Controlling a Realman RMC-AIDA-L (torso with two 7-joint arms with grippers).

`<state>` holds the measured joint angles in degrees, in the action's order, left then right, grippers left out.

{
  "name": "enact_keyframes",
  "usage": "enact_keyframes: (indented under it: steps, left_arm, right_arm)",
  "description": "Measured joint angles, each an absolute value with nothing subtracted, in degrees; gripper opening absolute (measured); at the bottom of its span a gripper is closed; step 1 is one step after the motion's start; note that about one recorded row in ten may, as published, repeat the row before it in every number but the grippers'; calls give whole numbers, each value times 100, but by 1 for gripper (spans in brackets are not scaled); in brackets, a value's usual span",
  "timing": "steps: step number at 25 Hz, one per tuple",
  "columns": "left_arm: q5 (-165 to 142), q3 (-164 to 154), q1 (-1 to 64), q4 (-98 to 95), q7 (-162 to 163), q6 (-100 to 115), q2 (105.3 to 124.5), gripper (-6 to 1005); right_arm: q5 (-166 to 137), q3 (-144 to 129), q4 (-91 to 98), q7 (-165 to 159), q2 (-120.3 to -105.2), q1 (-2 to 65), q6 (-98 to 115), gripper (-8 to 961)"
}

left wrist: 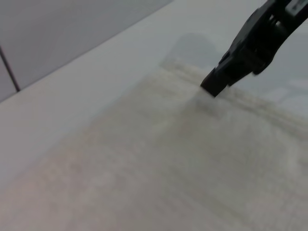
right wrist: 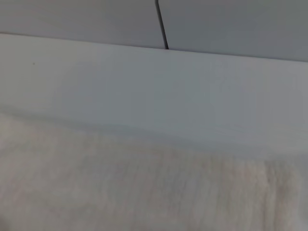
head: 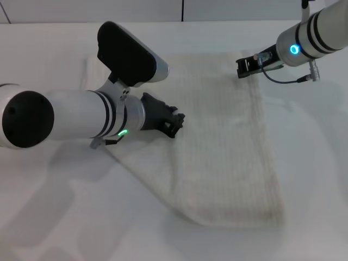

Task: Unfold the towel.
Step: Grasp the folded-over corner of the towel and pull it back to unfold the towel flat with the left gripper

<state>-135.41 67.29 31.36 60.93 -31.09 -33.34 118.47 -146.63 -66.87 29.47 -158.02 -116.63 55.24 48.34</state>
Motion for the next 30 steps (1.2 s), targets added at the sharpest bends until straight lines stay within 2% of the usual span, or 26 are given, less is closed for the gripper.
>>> enact_keyframes:
  steps: [12,30]
  left_arm:
    - [-14273,7022,2390,8135,-2660,-4727,11829,56]
    - [-16167,7000,1824,9989,-824,-6851,11843,57]
  right_arm:
    - [-14669,-6717,2887,-15802,-11664,5527,4833,39]
    - [-14669,-6776,2756,-15791,-11672,5513,4781,49]
